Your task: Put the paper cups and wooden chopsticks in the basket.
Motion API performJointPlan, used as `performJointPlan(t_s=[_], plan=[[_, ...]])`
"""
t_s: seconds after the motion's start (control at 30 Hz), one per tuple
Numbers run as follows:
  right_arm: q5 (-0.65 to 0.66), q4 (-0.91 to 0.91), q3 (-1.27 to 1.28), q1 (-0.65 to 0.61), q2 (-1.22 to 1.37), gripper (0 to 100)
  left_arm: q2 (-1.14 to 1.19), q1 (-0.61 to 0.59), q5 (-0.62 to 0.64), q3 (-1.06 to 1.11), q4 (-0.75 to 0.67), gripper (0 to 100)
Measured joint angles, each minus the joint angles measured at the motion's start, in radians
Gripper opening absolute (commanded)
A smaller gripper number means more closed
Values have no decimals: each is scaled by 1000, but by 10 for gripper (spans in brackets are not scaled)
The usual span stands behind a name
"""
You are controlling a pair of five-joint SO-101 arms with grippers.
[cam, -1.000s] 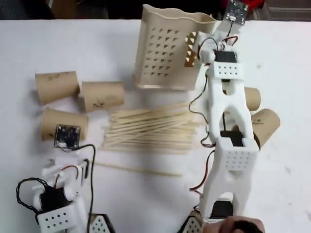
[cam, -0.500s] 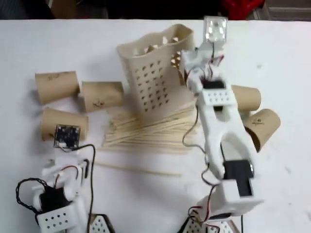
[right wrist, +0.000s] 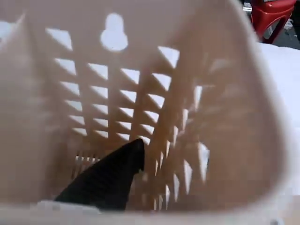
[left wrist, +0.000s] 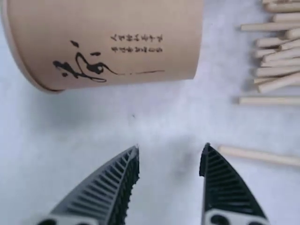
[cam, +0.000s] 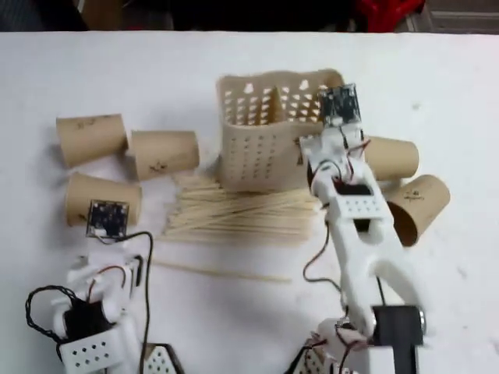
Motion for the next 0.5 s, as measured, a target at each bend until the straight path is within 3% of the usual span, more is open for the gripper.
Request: performJointPlan(t_s=[0.2, 0.37, 0.5], plan=[[38, 132, 46, -2, -157, 240, 0, 0, 0, 0, 0, 219], [61, 221, 48, -23, -249, 362, 0, 0, 0, 0, 0, 219], [72, 265, 55, -23, -285, 386, 0, 0, 0, 0, 0, 219]])
